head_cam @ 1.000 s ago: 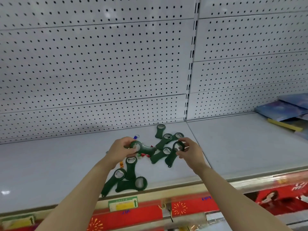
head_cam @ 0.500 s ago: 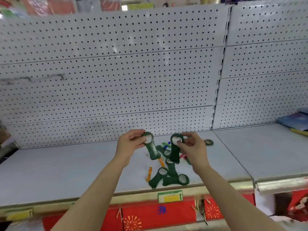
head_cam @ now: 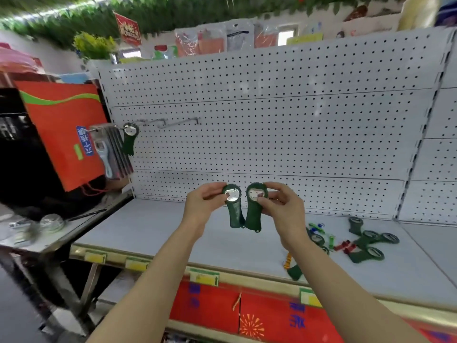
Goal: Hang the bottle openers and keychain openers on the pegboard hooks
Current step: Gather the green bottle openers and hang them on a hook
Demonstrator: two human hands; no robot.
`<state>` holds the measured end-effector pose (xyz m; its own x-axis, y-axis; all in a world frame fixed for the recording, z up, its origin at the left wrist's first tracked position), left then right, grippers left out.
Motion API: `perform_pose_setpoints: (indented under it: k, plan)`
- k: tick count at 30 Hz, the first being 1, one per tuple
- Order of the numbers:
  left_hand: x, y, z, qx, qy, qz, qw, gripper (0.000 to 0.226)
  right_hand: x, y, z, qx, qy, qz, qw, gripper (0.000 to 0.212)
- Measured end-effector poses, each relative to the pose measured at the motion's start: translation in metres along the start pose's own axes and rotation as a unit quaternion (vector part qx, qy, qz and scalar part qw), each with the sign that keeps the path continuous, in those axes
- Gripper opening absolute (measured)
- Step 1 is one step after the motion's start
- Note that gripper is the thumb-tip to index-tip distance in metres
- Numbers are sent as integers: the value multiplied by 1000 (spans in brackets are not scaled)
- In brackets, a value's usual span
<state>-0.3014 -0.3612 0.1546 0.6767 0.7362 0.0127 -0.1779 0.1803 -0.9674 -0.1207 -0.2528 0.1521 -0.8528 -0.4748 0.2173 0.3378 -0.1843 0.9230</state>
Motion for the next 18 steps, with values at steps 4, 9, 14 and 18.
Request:
perform_pose_setpoints:
  k: [4, 9, 14, 18]
  plan:
    - [-41, -16, 2, 19, -30, -1, 999, 30, 46, 11, -6, -14, 29, 5, 999, 30]
    - [-97, -32, 25, 45, -37, -15, 998, 29, 107, 13, -7, -27, 46, 9, 999, 31]
    - [-155, -37, 59, 54, -23, -13, 998, 31, 176, 8, -2, -38, 39, 5, 999, 30]
    - [-196, -44, 89, 66, 3, 3, 998, 32, 228, 1, 2, -39, 15, 10, 999, 31]
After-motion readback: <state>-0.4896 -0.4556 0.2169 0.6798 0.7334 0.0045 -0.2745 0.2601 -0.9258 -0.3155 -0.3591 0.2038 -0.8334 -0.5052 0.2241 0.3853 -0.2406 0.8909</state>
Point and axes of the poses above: each hand's wrist, its own z-axis towards the middle knuckle, its own x-axis out of the palm, y = z × x, the point moved 5 cm from there along z, towards the middle knuckle, and after that the axes turned 3 degrees about -y, right-handed, at the moved point
